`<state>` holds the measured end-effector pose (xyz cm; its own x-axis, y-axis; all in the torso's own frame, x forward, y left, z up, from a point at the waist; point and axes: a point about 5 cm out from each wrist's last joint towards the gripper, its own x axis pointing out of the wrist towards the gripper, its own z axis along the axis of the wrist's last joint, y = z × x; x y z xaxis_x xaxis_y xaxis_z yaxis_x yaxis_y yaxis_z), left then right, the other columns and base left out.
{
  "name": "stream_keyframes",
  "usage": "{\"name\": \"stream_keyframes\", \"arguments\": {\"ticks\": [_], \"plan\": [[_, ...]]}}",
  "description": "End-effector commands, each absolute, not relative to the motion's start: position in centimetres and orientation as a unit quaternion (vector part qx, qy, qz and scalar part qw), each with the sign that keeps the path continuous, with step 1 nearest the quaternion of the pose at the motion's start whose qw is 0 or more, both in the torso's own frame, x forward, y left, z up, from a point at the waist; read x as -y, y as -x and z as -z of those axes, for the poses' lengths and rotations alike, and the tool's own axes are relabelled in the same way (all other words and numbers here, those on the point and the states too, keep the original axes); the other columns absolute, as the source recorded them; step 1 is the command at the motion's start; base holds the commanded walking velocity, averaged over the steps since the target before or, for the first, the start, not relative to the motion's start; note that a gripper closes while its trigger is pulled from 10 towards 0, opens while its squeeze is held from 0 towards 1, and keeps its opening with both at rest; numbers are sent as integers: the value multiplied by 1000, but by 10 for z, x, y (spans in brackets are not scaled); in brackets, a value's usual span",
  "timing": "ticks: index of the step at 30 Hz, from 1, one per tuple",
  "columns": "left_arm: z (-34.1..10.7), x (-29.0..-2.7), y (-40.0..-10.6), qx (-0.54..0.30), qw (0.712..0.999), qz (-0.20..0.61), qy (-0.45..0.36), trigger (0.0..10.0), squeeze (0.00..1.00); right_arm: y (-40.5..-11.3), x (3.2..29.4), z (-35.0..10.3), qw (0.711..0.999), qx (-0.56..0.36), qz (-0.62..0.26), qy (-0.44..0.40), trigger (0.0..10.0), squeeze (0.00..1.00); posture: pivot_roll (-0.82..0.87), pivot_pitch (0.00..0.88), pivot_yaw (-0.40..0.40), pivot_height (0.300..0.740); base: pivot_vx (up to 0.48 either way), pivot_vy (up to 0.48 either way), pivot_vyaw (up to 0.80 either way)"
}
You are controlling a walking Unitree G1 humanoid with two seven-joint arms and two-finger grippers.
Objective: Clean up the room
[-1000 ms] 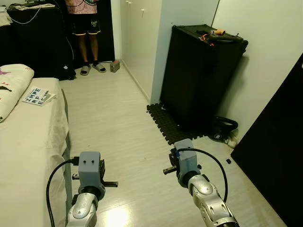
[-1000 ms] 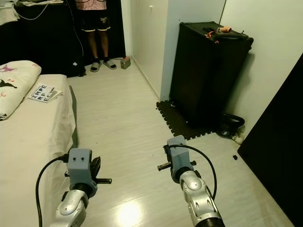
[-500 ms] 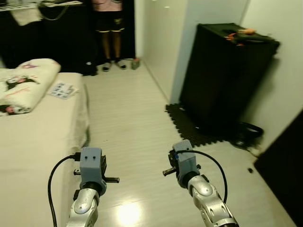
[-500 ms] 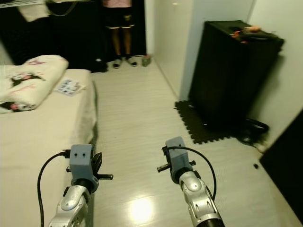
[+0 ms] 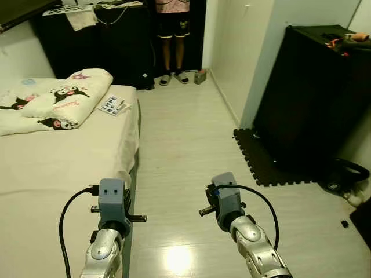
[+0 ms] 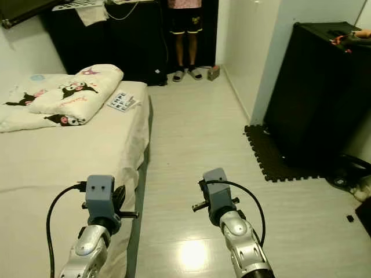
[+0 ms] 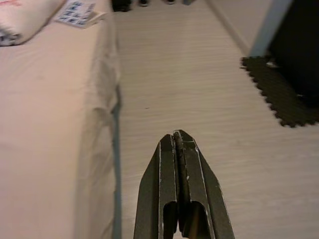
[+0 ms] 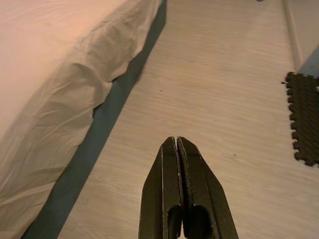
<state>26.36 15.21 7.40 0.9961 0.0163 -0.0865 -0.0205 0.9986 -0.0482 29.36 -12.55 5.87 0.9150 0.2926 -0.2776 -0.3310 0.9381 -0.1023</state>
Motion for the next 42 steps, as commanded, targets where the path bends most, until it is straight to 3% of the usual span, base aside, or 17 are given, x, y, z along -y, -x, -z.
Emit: {"name": "stream_keyframes", "arguments": {"ticks": [1, 42], "plan": [[-71, -153, -262, -49, 998, -7, 30, 10000, 0, -292, 124, -58, 976, -129, -160, 69, 10000, 0, -34, 69, -11, 740, 0, 0, 0], [-67, -158, -258, -63, 998, -11, 27, 10000, 0, -289, 124, -57, 976, -130, -161, 65, 10000, 0, -33, 77, -12, 740, 314, 0, 0]]}}
